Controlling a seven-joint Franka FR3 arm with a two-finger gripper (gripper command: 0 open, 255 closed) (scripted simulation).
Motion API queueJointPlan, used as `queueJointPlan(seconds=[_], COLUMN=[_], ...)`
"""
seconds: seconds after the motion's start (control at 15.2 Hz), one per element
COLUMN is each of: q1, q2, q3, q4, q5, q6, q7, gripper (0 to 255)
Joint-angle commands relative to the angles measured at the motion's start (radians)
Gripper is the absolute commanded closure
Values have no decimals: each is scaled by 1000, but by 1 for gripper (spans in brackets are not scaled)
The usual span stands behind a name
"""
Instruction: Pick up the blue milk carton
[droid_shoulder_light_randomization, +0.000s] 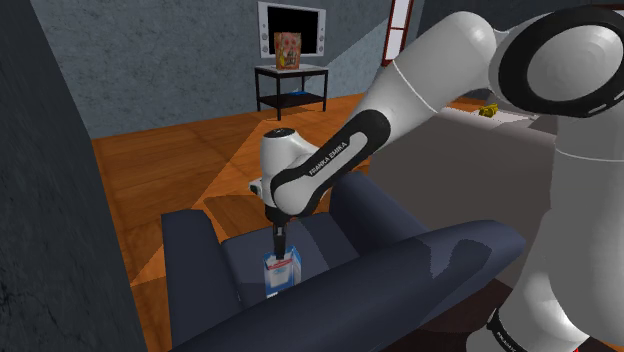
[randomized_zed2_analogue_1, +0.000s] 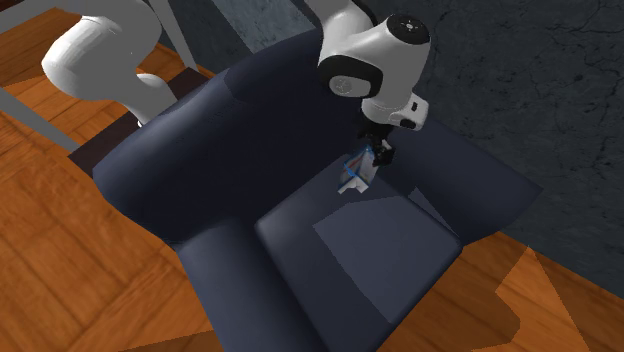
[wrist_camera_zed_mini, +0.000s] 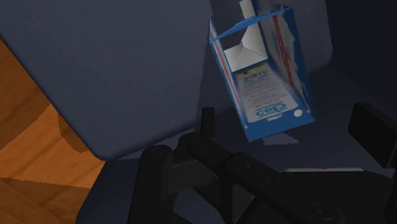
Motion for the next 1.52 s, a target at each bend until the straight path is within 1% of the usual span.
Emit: queueJointPlan(seconds=[0.0, 0.13, 0.59, 0.79, 0.86, 1.45], q1=[14, 32, 41, 42, 42, 42], q2=[73, 138, 216, 222, 221, 222], q3=[5, 9, -4, -5, -5, -5], q4=[40, 77, 87, 88, 85, 88], q5=[-28, -55, -72, -73, -73, -73], q6=[24, 42, 110, 116, 117, 116], q7=[-24, -43, -32, -31, -32, -31], gripper=[0, 0, 0, 0, 255, 255])
